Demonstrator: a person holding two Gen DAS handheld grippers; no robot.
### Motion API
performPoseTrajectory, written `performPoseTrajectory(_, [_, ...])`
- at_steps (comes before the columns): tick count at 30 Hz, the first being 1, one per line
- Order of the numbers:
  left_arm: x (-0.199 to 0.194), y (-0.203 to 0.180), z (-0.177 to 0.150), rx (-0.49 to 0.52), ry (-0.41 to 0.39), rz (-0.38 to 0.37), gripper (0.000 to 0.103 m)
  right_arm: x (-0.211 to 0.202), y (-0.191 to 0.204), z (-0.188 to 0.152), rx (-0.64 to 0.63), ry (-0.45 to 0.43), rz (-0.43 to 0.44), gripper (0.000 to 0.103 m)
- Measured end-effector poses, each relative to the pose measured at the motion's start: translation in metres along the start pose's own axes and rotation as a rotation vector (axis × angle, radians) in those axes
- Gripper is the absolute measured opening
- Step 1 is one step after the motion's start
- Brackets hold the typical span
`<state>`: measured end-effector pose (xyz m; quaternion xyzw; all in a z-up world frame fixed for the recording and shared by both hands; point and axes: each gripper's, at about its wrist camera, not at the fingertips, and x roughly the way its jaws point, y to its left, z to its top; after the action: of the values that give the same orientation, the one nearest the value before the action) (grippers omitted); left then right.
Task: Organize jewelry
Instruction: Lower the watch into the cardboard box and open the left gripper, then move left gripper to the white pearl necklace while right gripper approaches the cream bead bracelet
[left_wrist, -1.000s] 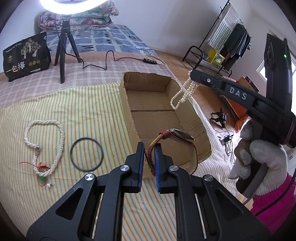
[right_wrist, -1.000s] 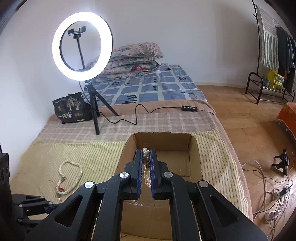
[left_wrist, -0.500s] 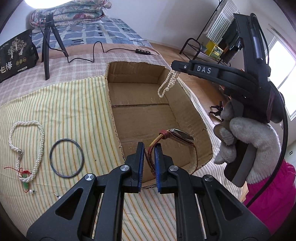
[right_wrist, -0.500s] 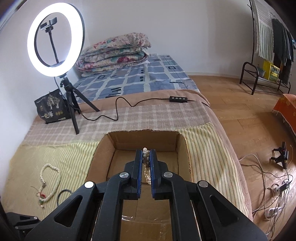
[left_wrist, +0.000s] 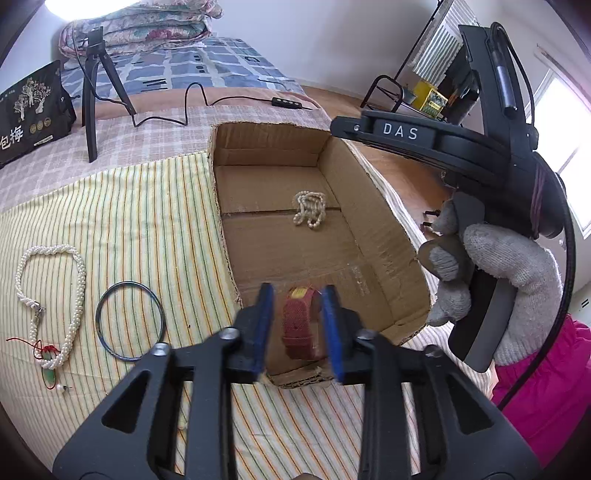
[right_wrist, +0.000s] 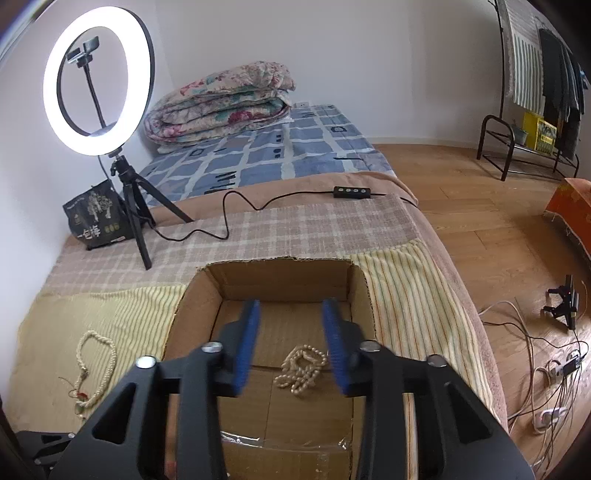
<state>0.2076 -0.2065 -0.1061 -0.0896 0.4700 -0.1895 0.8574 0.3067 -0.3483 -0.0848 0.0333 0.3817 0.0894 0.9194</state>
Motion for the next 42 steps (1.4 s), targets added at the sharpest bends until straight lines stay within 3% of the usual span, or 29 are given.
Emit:
performPoseTrajectory(2, [-0.004, 0.001, 0.0, 0.001, -0.014, 0.008, 0.042, -0.003, 0.0, 0.0, 0.001, -0.017, -0.023, 0.061])
performPoseTrajectory(7, [-0.008, 0.003, -0.001, -0.004, -0.015, 0.013, 0.042, -0.008, 0.0, 0.001, -0.001, -0.019, -0.058, 0.064])
performPoseTrajectory(25, [-0.056, 0.03, -0.01, -0.005, -0.076, 0.058, 0.043, -0.047, 0.019, -0.003, -0.021, -0.065, -0.064, 0.065])
performPoseTrajectory(35, [-0.092, 0.066, -0.017, -0.023, -0.116, 0.104, 0.043, -0.086, 0.039, -0.016, -0.037, -0.117, -0.034, 0.065])
performPoseTrajectory(42, [-0.114, 0.101, -0.02, -0.054, -0.136, 0.144, 0.043, -0.113, 0.069, -0.033, -0.12, -0.145, 0.001, 0.065])
